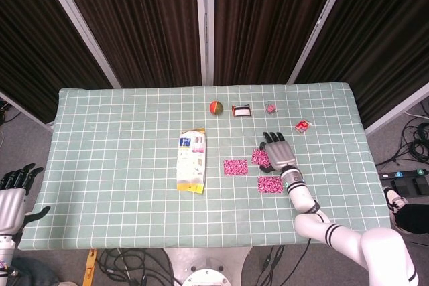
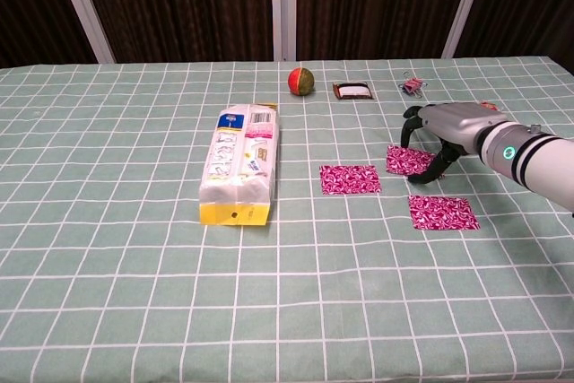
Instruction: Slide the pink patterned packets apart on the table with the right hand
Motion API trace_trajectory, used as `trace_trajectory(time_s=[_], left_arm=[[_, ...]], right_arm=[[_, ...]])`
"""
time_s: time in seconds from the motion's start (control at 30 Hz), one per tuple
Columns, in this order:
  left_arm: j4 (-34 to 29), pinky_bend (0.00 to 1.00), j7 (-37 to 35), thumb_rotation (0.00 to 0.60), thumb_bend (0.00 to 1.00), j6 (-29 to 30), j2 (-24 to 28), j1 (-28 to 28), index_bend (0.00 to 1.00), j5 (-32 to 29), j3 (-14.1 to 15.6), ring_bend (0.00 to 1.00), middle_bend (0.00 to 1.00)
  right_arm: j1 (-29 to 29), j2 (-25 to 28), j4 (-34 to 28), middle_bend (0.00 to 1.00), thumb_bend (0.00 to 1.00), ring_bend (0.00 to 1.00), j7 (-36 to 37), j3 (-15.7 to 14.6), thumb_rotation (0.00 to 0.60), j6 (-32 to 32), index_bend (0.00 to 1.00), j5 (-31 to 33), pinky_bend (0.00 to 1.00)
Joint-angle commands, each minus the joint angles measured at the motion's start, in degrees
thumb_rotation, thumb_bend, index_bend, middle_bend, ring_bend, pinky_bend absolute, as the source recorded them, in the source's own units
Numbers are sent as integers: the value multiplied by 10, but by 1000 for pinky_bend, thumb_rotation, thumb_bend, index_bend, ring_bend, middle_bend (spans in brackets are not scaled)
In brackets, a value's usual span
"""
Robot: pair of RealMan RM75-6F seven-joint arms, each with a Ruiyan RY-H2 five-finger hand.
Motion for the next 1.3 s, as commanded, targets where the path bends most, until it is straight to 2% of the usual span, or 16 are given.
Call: trace_trajectory(time_s=[0.03,0.3,0.57,0.77,0.93,1.3], left_arm=[[0,158,1,600,7,0,0,0,228,0,1,172,225],[-5,158,4,600,8,4,2,1,228,2,-1,172,225],[-8,158,8,600,8,3,2,0,229,3,-1,173,226],[-7,158,7,600,8,5,1,-2,229,7,-2,172,226],[-6,158,4,600,7,8,1,0,229,8,-1,172,226],[-3,158,0,600,8,10,-2,4,229,8,1,173,225]], right_arm=[[-1,2,-4,44,165,0,0,-1,563,4,362,-4,0],[-14,38,-50,44,174,0,3,-5,566,29,363,-25,0],[-61,126,-191,47,170,0,10,-33,540,65,350,-42,0],[-81,151,-262,47,172,0,-11,-56,504,82,327,-36,0],[-85,148,-278,46,170,0,-24,-63,492,89,325,-32,0],[-81,132,-254,46,172,0,-42,-79,488,83,323,-41,0]])
